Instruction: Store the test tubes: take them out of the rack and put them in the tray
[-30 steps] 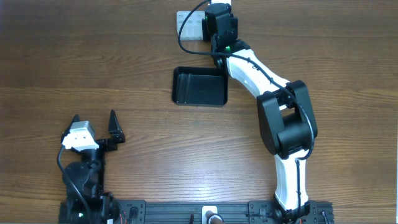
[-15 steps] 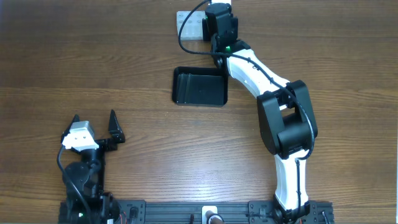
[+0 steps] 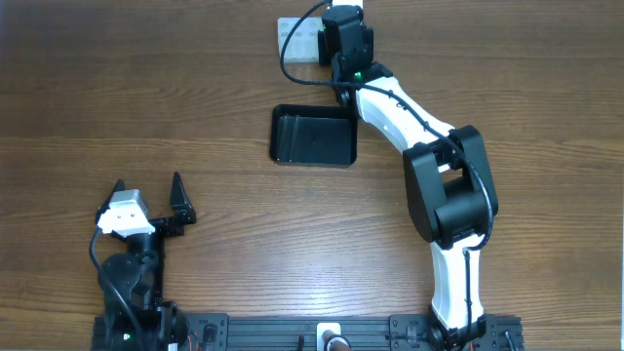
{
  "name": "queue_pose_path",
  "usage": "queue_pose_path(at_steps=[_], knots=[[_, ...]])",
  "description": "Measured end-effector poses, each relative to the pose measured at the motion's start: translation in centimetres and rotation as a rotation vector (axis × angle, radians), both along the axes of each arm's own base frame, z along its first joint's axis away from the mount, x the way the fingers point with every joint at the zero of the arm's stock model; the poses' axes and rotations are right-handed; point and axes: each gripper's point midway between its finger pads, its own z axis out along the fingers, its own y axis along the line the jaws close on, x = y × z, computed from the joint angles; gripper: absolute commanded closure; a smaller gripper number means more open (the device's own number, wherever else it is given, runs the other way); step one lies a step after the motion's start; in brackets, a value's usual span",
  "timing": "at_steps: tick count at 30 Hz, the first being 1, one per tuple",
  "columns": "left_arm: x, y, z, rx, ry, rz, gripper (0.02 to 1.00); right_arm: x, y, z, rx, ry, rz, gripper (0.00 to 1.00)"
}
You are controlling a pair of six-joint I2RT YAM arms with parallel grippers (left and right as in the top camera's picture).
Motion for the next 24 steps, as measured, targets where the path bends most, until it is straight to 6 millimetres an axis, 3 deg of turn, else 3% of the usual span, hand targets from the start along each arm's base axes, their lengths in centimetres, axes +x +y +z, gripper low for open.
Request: queue_pose_path(at_steps=[24], knots=[[0.00,0.00,0.00,0.000,0.000,0.000,0.020,0.03,-0.01,0.22,-0.030,-0.006,0.014,0.882]])
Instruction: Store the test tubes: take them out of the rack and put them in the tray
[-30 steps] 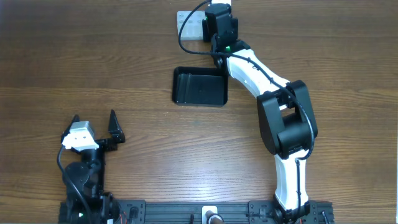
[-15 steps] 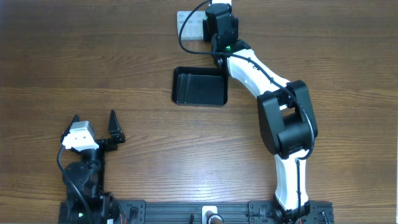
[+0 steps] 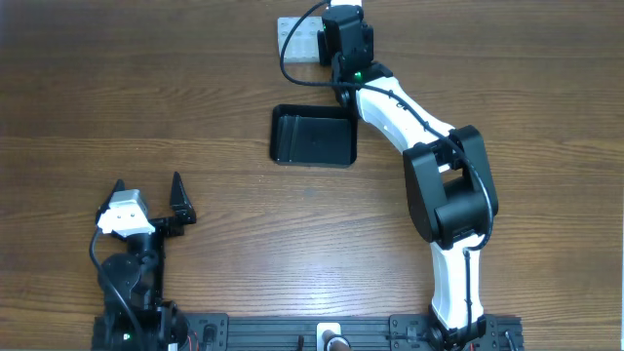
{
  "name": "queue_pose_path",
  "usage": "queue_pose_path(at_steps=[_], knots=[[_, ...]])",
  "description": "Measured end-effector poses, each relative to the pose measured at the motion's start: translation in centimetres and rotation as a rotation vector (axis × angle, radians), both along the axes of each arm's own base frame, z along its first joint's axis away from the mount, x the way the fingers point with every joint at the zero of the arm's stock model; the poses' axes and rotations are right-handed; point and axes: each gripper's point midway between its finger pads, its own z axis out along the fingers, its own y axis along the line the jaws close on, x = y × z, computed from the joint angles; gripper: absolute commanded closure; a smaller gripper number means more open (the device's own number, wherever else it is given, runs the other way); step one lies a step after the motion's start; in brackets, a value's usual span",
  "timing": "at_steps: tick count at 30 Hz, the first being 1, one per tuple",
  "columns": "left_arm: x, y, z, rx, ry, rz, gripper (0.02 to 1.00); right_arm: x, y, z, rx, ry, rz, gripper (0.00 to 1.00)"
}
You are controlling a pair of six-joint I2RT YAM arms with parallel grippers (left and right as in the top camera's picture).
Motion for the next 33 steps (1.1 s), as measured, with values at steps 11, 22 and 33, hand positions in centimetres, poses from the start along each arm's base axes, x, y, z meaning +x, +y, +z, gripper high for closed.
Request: queue_pose_path(at_steps=[11,22,33], knots=[[0.0,0.0,0.0,0.000,0.000,0.000,0.020,-0.6,0.0,5.1,0.024,-0.069,0.003,0.919],[0.0,0.0,0.0,0.000,0.000,0.000,0.020,-1.9,0.2,7.2,0.014,-0.061,0.019,0.538],[0.0,0.0,0.0,0.000,0.000,0.000,0.023,-1.7,-0.6,6.4,0.005,-0.043,0.001,0.213]])
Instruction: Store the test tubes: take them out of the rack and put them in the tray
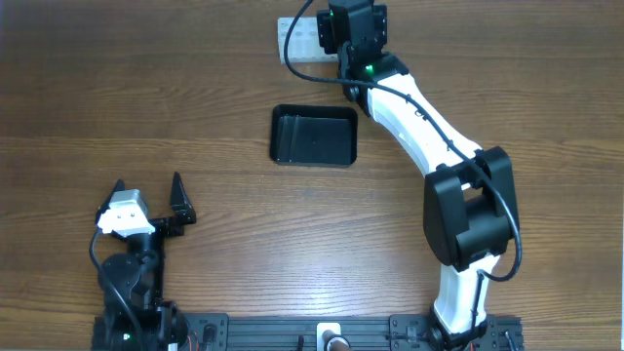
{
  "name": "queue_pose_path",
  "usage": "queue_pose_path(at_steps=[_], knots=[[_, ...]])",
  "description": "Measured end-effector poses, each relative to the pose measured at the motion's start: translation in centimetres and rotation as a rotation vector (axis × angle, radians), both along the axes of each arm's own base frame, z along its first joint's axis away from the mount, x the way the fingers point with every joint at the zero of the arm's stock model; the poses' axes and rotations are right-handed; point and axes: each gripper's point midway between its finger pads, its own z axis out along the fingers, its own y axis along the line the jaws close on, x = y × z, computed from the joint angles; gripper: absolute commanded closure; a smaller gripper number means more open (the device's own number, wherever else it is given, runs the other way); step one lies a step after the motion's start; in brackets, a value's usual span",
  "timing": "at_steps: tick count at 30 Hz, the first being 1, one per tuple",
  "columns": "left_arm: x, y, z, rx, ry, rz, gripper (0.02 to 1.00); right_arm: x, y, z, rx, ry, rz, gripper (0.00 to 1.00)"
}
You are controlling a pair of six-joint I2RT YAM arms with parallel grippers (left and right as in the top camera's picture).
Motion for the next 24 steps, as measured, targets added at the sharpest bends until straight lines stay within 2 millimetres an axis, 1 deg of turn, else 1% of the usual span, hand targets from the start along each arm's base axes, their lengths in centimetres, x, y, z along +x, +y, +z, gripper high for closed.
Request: queue_pose_path(at_steps=[3,7,10,13,17,24], knots=[[0.0,0.0,0.0,0.000,0.000,0.000,0.020,0.5,0.1,-1.0,0.000,0.000,-0.002,0.213],[0.0,0.0,0.0,0.000,0.000,0.000,0.020,1.0,0.3,-2.9,-0.005,0.012,-0.002,0.222],[0.0,0.0,0.0,0.000,0.000,0.000,0.023,1.4,0.5,-4.1,-0.008,0.017,-0.001,0.248],[0.0,0.0,0.0,0.000,0.000,0.000,0.020,1.7,0.6,-4.3,-0.003,0.007,-0.001,0.281],[0.0,0.0,0.0,0.000,0.000,0.000,0.020,2.0,0.7,-4.5,0.002,-0.007,-0.002,0.283],[0.0,0.0,0.0,0.000,0.000,0.000,0.023,2.2,0.6,-5.7,-0.002,0.003,-0.004,0.303]])
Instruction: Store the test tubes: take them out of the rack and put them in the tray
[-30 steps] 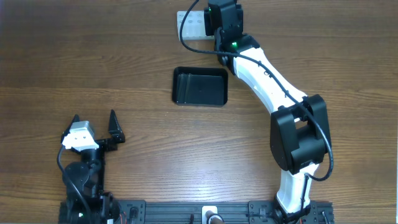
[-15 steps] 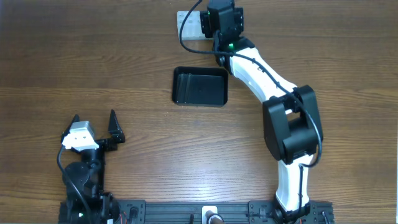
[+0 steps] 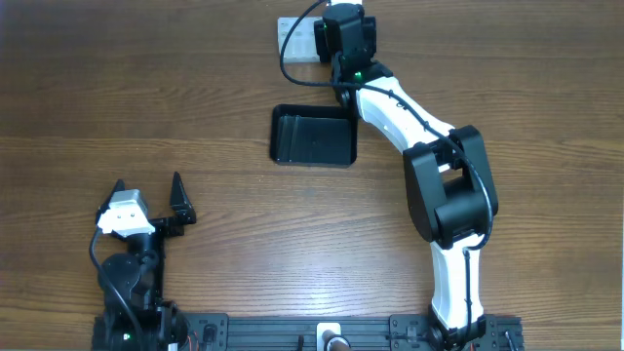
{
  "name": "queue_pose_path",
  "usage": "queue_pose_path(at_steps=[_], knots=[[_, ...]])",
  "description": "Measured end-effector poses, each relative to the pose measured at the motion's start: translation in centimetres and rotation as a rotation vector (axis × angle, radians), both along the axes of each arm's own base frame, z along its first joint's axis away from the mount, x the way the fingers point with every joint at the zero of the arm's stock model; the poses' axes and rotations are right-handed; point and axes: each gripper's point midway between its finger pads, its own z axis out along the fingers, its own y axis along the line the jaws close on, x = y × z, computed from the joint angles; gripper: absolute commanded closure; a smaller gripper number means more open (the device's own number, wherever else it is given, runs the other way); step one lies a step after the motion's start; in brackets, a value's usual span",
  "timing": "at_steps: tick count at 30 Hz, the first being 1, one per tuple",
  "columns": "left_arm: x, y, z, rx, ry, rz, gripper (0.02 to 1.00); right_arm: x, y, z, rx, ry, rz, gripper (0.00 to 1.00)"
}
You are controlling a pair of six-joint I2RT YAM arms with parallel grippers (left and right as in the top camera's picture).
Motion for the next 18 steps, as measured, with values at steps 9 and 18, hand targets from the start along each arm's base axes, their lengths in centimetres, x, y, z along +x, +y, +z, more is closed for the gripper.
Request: queue_pose_path(at_steps=[9,18], knots=[[0.0,0.0,0.0,0.000,0.000,0.000,0.020,0.7,-0.3,0.8,0.018,-0.044,-0.008,0.336],[0.0,0.0,0.0,0.000,0.000,0.000,0.023,0.9,-0.2,-0.9,0.011,-0.025,-0.009,0.503]])
